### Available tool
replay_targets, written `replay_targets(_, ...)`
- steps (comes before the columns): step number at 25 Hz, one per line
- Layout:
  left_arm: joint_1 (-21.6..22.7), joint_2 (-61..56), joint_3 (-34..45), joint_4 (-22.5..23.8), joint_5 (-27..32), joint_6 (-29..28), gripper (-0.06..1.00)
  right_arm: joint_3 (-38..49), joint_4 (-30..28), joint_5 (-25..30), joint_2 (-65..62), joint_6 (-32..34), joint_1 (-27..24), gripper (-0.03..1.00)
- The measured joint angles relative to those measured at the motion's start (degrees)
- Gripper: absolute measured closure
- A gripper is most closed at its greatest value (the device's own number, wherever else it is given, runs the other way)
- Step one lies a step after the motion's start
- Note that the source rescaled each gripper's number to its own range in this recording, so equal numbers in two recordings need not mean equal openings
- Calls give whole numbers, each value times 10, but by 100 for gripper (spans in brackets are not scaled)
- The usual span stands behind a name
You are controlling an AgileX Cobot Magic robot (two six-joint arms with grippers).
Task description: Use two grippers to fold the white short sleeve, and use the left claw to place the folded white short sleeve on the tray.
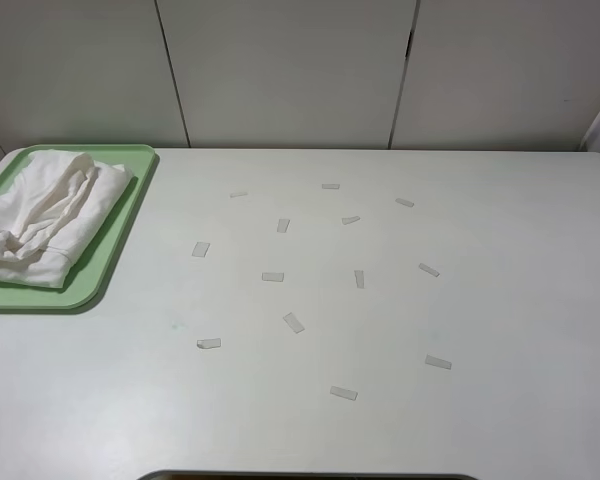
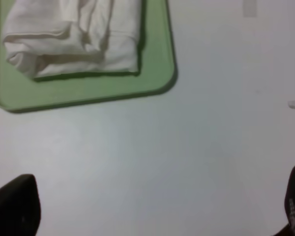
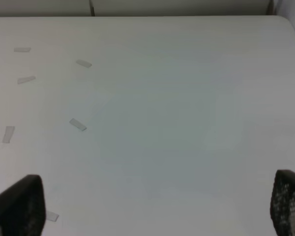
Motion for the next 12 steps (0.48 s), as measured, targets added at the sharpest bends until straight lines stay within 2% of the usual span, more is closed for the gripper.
replay_targets(7,-51,-116,91,0,-36,-8,-5,0,0,0,0,0,0,-3)
replay_targets(12,-89,-186,152,-11,-49,-53,-5,0,0,0,0,0,0,-3)
